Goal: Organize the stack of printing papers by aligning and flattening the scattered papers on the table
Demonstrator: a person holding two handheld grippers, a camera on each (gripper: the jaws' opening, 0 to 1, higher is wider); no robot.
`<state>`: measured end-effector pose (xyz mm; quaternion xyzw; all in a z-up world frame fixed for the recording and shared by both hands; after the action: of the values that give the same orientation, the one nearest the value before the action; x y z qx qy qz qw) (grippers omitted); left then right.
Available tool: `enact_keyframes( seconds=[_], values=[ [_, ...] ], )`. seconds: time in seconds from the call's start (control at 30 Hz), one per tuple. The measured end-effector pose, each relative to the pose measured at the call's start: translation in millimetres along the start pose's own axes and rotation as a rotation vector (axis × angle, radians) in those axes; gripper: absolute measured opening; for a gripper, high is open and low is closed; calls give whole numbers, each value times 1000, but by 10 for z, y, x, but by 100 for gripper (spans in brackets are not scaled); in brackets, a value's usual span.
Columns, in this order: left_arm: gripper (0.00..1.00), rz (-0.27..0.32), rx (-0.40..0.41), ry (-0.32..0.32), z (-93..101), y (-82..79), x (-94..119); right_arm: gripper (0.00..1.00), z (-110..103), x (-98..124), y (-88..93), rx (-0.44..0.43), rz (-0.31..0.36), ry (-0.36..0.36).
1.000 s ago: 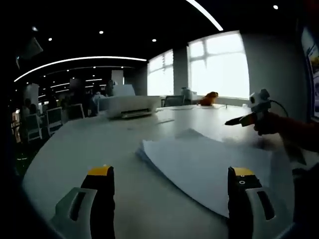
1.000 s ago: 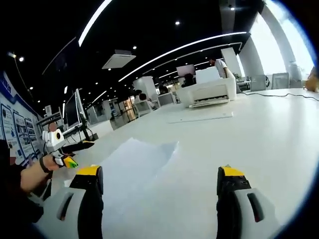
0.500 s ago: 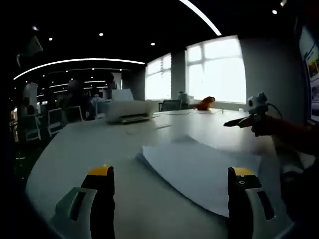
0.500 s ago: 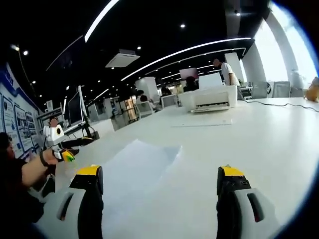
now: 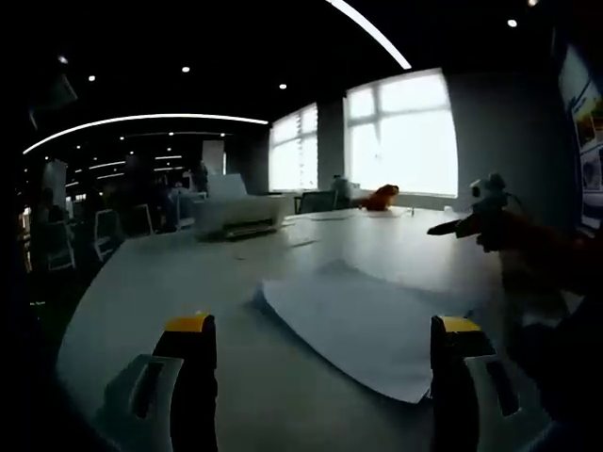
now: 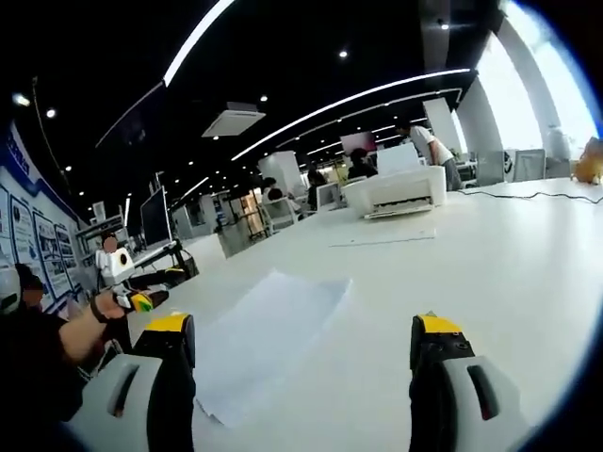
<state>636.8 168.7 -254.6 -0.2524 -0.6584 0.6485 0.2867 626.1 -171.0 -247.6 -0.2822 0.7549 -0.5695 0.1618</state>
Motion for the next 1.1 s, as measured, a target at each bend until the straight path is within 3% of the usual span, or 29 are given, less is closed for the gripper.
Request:
enact_keyframes(
  seconds=[0.27,0.57,0.83,1.1],
  values=[
    [97,5,-23,7,101,-89,123,90,-191,489,-124,8,52,35],
    [97,7,-17,17,165,-189,267,90,-31,886,-92,19,61,100],
    [97,-3,-24,6,249,-221,448,90,-133,1057,-105,36,56,111],
    [97,0,-21,-19,362,-270,702,90,-399,1184,-144,71,54,85]
  ],
)
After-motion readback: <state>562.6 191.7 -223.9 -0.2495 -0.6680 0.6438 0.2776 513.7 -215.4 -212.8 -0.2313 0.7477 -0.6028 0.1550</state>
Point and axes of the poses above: the point that each gripper's makers call its tool centre point, and the gripper's own axes: x roughly backward along the fingers, z roughly to its right, y roughly out of its underside, the point moved 2 cm from there along x, roughly backward along the fingers, and after that the axes turned 7 degrees about z, right-handed, at the moved point
